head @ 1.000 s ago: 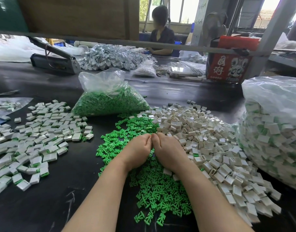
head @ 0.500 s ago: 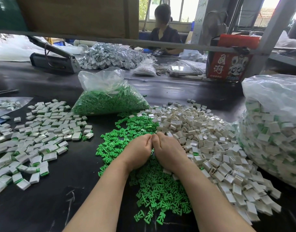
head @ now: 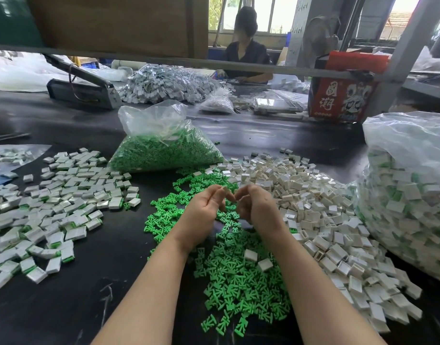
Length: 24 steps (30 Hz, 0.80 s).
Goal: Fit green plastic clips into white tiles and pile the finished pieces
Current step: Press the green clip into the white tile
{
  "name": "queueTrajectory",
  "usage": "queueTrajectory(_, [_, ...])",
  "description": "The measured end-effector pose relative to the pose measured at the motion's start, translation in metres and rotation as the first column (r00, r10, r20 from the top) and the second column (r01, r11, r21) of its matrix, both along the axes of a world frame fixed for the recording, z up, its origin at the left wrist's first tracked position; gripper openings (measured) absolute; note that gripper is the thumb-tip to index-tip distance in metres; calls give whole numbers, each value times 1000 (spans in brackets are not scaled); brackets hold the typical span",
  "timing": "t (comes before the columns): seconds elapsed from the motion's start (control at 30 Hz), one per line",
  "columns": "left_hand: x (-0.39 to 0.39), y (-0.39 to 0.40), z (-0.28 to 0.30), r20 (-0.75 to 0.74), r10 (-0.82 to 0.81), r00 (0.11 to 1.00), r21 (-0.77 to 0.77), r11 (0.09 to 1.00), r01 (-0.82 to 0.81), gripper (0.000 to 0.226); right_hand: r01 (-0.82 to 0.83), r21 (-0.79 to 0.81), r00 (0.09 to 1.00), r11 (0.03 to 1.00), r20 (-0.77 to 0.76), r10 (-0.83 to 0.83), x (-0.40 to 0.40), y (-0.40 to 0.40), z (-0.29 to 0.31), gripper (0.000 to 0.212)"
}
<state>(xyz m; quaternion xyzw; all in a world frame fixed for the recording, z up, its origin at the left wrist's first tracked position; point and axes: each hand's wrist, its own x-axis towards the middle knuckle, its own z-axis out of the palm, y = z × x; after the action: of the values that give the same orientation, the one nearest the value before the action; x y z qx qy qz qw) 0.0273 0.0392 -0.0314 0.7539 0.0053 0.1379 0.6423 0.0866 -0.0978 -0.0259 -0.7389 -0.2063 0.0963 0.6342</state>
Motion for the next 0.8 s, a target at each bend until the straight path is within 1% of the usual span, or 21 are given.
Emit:
queueTrajectory(0.07, [-2, -3, 3, 27, -3, 1000, -12, 1000, 3, 28, -7, 69, 996, 998, -88, 13, 2, -5, 3, 47])
queueTrajectory(0.17, [-2, -9, 5, 14, -20, 1000, -88, 996, 22, 26, -20, 111, 983, 994, -178, 40, 1, -6, 6, 53])
queueTrajectory(0.27, [-3, -10, 5, -14, 9, 1000, -111, 994, -10, 24, -139, 163, 947, 977, -267, 180, -1, -6, 7, 65])
queueTrajectory(0.33, [-5, -10, 6, -42, -7, 999, -128, 992, 1, 23, -238, 216, 914, 947, -281, 293, -2, -3, 6, 70])
queueTrajectory(0.4, [-6, -11, 8, -47, -42, 998, -168, 985, 33, 25, -272, 268, 892, 924, -290, 347, -3, 0, 6, 67])
queueTrajectory(0.5, [-7, -12, 13, -11, -61, 998, -164, 985, 58, 25, -237, 337, 871, 911, -341, 353, -4, 4, 6, 54])
queueTrajectory(0.57, [-8, -12, 16, 21, -73, 997, -168, 983, 75, 24, -219, 368, 858, 904, -368, 358, -4, 4, 5, 51])
queueTrajectory(0.63, [-9, -12, 16, 32, -64, 997, -177, 982, 68, 21, -220, 386, 853, 896, -369, 368, -6, 6, 5, 52])
queueTrajectory(0.73, [-8, -15, 16, 39, -27, 999, -209, 977, 35, 10, -218, 403, 855, 889, -360, 373, -7, 7, 4, 58])
queueTrajectory(0.8, [-6, -18, 16, 38, 0, 999, -251, 968, 10, 13, -222, 403, 861, 888, -347, 373, -7, 8, 4, 65])
